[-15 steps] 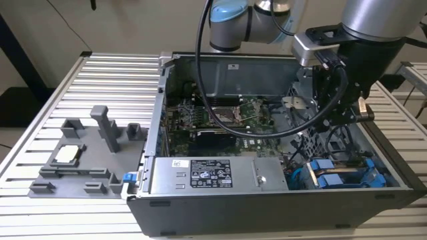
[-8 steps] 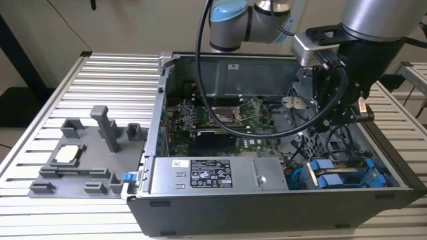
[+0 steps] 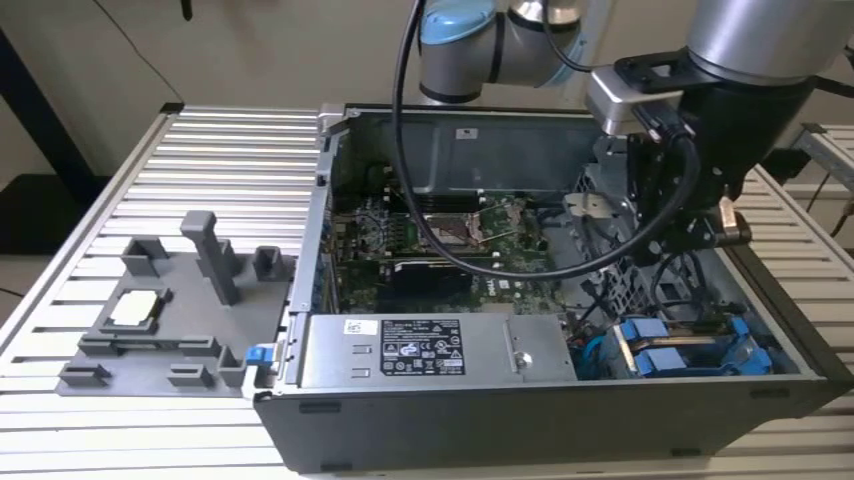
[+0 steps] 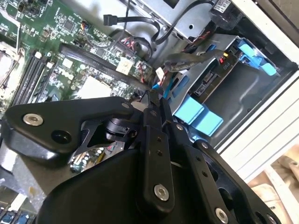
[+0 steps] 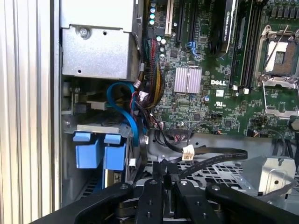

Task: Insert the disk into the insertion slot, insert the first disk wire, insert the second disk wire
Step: 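Insert the second disk wire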

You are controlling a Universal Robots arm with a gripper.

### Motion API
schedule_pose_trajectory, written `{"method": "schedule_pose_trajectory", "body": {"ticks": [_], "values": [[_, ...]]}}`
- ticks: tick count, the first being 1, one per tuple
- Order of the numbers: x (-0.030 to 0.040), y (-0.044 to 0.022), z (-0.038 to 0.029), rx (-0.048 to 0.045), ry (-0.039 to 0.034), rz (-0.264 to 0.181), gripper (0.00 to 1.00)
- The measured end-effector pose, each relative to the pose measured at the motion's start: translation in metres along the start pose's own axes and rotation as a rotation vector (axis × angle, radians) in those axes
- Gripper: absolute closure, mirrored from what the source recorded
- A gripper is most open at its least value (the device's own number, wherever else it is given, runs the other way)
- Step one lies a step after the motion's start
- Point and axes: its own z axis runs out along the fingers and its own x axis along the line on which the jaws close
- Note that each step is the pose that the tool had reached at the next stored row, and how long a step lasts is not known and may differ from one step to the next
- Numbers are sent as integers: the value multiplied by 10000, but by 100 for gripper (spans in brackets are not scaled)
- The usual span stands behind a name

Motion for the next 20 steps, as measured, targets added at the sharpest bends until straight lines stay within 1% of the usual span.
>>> {"method": "schedule_pose_trajectory", "body": {"ticks": [3,14,15,16,17,20], "values": [[76,-21,3,-38,-5,1,84],[461,-99,10,-249,-23,5,84],[482,-104,11,-273,-26,6,84],[485,-106,12,-276,-39,7,84],[486,-107,12,-271,-141,14,84],[491,-109,13,-233,-676,49,84]]}}
